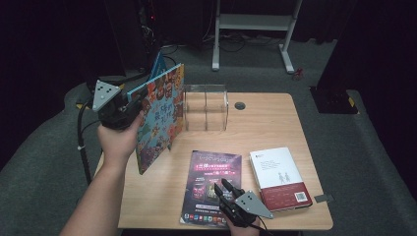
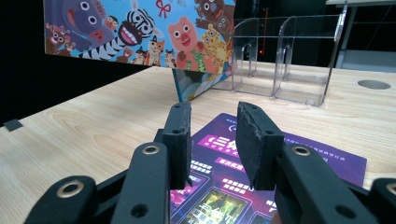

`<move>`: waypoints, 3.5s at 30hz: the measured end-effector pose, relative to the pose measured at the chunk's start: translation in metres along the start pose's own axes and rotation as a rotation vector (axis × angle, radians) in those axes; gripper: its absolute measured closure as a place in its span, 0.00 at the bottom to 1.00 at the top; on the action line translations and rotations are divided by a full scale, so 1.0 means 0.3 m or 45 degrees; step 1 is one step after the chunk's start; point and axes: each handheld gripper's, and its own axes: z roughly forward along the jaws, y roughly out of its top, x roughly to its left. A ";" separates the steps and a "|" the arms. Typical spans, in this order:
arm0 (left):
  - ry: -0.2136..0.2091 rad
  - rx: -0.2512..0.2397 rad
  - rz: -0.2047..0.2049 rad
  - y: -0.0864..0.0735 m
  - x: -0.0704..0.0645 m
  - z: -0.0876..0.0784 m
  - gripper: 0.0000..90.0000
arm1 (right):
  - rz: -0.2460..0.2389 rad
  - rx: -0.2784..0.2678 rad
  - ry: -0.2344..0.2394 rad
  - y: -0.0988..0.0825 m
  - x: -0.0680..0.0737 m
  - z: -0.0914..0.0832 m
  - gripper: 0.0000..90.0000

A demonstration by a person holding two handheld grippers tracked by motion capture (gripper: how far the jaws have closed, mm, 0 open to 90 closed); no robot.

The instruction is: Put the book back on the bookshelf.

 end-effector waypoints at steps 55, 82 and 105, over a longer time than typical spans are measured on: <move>0.084 -0.022 0.001 -0.028 -0.003 0.183 0.90 | 0.028 -0.014 -0.001 0.005 -0.022 -0.014 0.74; 0.137 -0.031 0.015 -0.051 -0.010 0.292 0.90 | 0.042 -0.020 0.001 0.006 -0.035 -0.018 0.75; 0.201 -0.085 0.056 -0.077 -0.064 0.325 0.90 | 0.055 -0.024 0.005 0.007 -0.035 -0.023 0.75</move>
